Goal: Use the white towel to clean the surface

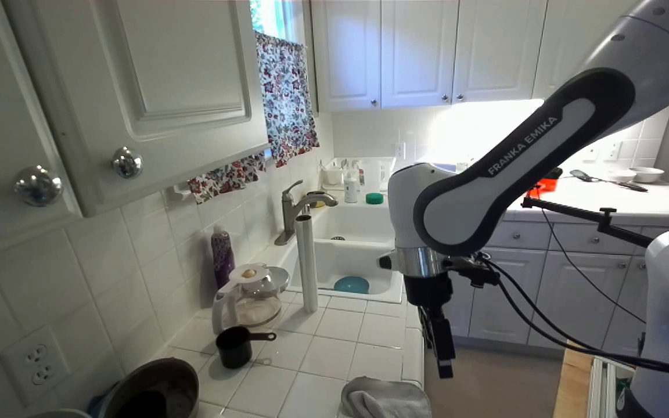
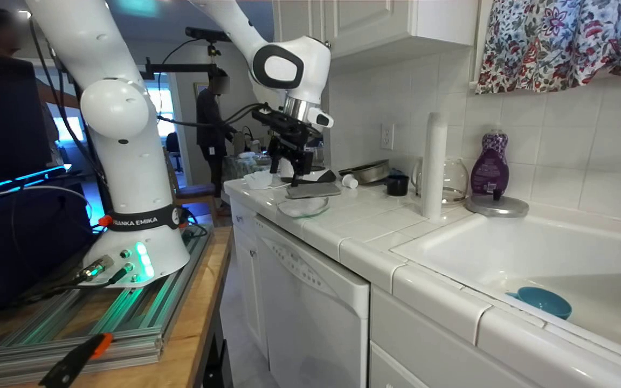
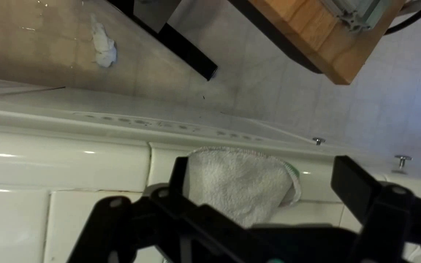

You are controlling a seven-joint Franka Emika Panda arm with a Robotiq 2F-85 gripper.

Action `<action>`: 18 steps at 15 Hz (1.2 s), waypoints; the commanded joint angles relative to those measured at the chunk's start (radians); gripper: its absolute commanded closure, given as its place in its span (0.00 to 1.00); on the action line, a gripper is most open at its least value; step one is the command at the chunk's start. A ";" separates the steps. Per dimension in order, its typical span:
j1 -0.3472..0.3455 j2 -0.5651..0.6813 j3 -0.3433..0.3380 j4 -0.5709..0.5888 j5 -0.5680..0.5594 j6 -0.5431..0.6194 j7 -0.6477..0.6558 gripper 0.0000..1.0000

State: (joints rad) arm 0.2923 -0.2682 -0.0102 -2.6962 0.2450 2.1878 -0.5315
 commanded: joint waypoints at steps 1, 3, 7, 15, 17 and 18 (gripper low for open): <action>0.011 0.153 0.052 0.057 0.036 0.012 -0.045 0.00; 0.000 0.241 0.074 0.094 0.042 0.046 -0.075 0.00; -0.031 0.370 0.126 0.182 0.031 0.082 -0.112 0.00; -0.064 0.430 0.227 0.246 -0.043 0.156 -0.065 0.00; -0.068 0.367 0.226 0.189 -0.054 0.237 -0.011 0.00; -0.074 0.343 0.226 0.167 -0.038 0.270 0.006 0.00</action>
State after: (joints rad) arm 0.2465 0.1616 0.1988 -2.4514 0.2232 2.3697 -0.5916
